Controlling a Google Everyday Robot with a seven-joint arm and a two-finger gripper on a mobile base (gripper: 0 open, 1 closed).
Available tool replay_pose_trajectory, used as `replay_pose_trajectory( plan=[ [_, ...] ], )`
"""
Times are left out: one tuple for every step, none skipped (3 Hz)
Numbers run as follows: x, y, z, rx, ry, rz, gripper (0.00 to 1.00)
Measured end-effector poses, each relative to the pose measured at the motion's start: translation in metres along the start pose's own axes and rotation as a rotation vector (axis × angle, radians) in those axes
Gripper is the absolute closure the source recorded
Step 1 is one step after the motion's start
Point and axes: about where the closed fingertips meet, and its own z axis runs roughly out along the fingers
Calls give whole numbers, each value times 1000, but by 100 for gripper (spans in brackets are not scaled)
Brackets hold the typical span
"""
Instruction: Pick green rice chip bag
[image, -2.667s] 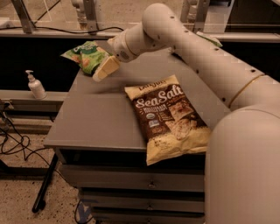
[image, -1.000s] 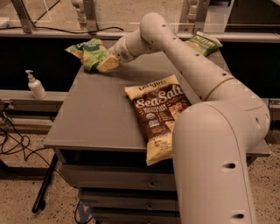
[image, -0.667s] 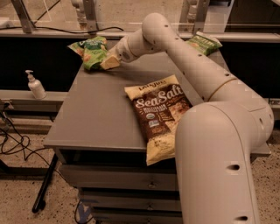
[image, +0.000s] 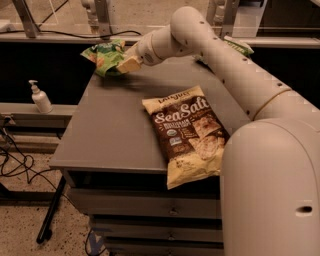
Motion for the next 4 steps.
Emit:
replay_pose_trajectory(
  plan=[
    [-30, 0, -39, 29, -30, -79, 100],
    [-46, -13, -93, 99, -17, -144, 100],
    [-53, -24, -146, 193, -28, -146, 100],
    [-52, -27, -156, 212, -28, -145, 100]
  ],
)
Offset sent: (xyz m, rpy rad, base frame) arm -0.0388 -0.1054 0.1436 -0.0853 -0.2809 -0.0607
